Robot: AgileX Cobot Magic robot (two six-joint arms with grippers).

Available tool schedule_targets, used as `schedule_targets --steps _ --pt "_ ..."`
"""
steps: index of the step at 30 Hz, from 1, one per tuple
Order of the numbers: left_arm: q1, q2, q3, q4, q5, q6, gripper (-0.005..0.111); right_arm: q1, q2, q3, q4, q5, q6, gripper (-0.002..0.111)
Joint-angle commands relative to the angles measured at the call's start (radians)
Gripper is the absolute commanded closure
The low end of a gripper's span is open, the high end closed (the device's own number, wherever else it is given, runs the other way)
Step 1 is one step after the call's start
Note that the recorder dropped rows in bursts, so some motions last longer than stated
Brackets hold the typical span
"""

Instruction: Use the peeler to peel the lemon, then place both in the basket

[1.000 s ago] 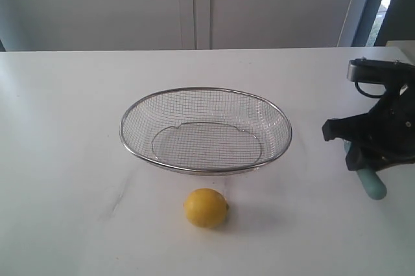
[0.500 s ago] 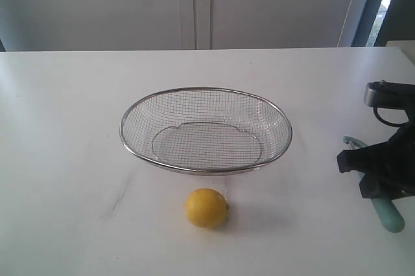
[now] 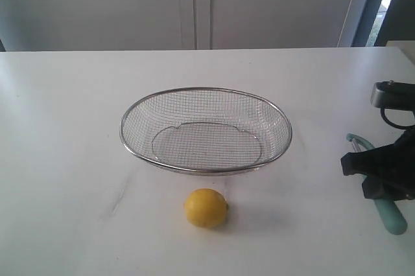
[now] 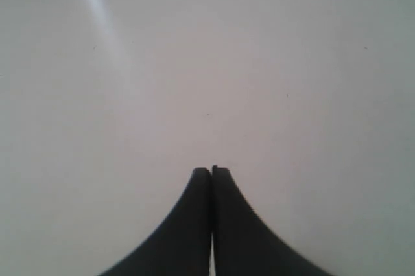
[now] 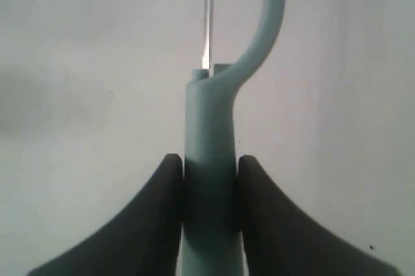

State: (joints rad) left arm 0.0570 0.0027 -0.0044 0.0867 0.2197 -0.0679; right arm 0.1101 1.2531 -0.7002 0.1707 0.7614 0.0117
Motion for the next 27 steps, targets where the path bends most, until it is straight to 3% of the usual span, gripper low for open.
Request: schedule_targets --steps 1,5,10,12,27 --pt "-0.001 -0.003 0.004 -0.058 -0.032 -0.006 0.107 -0.001 -0.007 0.004 -0.005 -0.016 -0.012 0.108" --pt "-0.001 -0.003 0.004 -0.057 -0.066 -0.006 0.107 -0.001 -0.007 0.004 -0.005 -0.016 -0.012 0.108" --pt "-0.001 -0.003 0.004 -0.057 -0.303 -0.006 0.107 -0.001 -0.007 0.004 -0.005 -0.016 -0.012 0.108" --pt "-0.001 -0.003 0.004 -0.057 -0.336 -0.006 0.107 -0.001 -0.007 0.004 -0.005 -0.016 -0.012 0.108" --pt "-0.001 -0.003 0.004 -0.057 -0.341 -0.006 0.107 -0.001 -0.007 0.004 -0.003 -0.016 -0.012 0.108"
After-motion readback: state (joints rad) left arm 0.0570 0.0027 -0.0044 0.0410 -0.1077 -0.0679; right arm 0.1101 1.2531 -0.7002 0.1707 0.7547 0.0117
